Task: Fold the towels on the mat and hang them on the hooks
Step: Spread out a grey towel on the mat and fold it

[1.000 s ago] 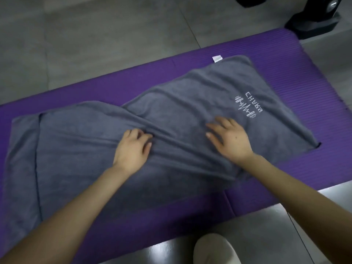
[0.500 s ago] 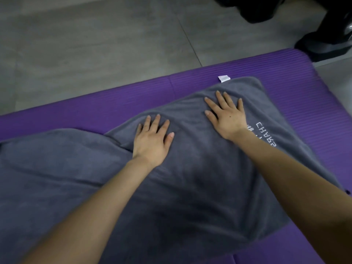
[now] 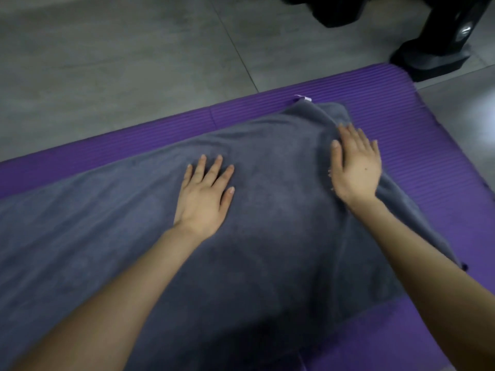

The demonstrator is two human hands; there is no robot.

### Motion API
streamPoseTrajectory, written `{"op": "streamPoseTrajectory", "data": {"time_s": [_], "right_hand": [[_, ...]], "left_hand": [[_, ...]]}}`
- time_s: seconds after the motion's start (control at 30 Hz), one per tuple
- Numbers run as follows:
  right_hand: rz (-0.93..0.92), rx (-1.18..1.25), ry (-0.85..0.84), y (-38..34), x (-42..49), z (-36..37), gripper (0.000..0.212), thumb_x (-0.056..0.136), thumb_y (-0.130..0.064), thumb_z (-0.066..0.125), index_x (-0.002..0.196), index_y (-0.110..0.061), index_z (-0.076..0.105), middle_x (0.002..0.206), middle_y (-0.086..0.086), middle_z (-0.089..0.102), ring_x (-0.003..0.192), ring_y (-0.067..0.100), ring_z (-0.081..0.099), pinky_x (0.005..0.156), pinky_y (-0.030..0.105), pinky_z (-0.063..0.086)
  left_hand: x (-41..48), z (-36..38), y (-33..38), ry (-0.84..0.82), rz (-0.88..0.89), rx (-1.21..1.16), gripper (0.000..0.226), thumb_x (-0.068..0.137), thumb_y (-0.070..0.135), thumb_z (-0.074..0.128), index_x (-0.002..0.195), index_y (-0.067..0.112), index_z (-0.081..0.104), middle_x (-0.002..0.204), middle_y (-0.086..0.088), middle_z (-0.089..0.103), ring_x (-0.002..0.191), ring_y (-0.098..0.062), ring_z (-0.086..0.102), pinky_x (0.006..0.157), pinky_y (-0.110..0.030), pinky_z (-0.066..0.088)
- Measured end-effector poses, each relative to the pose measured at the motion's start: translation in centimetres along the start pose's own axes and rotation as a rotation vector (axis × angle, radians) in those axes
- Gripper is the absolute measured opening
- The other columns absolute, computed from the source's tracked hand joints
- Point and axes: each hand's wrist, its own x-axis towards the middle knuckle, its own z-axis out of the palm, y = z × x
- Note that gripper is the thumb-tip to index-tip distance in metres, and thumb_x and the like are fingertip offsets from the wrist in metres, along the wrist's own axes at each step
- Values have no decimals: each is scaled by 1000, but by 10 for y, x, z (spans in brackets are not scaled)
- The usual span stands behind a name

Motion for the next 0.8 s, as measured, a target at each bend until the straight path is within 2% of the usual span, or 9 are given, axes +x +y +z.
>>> {"op": "streamPoseTrajectory", "data": {"time_s": [0.07, 0.13, 0.23, 0.3, 0.47, 0.57, 0.67, 0.8], "right_hand": [[170, 6, 92, 26, 9, -10, 42, 95, -32, 34, 120, -7, 58, 122, 17, 60, 112, 39, 53, 94, 45, 37], [375, 56, 82, 43, 26, -14, 43, 96, -35, 34, 112, -6, 61, 113, 20, 63, 104, 40, 54, 86, 42, 38], [593, 244, -45, 51, 54, -15, 39, 96, -38, 43, 111, -7, 63, 114, 15, 65, 109, 33, 56, 88, 34, 41], [622, 264, -104, 53, 68, -12, 40, 93, -42, 49, 112, -10, 65, 116, 11, 66, 112, 29, 57, 92, 32, 41], [653, 191, -205, 45, 94, 1, 38, 80, -50, 63, 106, -22, 64, 117, 6, 64, 113, 29, 55, 99, 37, 42], [611, 122, -174, 41, 97, 14, 26, 78, -45, 66, 97, -27, 64, 112, 2, 65, 112, 26, 54, 101, 40, 38], [566, 140, -90, 42, 100, 19, 15, 81, -38, 66, 90, -26, 66, 105, -1, 67, 109, 23, 55, 101, 37, 35], [624, 159, 53, 51, 122, 6, 7, 85, -36, 62, 83, -30, 58, 102, -6, 67, 108, 19, 55, 98, 32, 27]], "left_hand": [[-5, 9, 22, 13, 52, 2, 55, 93, 39, 23, 137, 15, 46, 144, -10, 42, 135, -39, 32, 112, -51, 18], [-2, 18, 47, 6, 73, 6, 53, 92, 39, 26, 135, 16, 48, 141, -10, 46, 132, -40, 36, 109, -56, 24], [9, 26, 80, -41, 27, 3, 58, 92, 45, 16, 142, 25, 36, 150, -7, 32, 140, -37, 22, 113, -57, 12], [12, 32, 89, -21, -17, 17, 56, 92, 47, 15, 143, 29, 32, 153, -5, 26, 142, -35, 17, 113, -58, 9], [11, 38, 87, 49, -1, 35, 52, 93, 46, 25, 141, 29, 36, 151, -6, 32, 140, -35, 22, 112, -59, 14], [10, 39, 89, 51, -3, 44, 52, 93, 46, 25, 142, 30, 34, 151, -6, 30, 141, -35, 21, 112, -58, 14], [10, 40, 88, 61, -3, 45, 52, 93, 46, 25, 143, 30, 33, 152, -6, 30, 141, -34, 20, 112, -58, 13], [11, 40, 88, 77, 0, 33, 52, 93, 46, 27, 142, 30, 34, 151, -7, 31, 141, -35, 20, 112, -58, 14]]}}
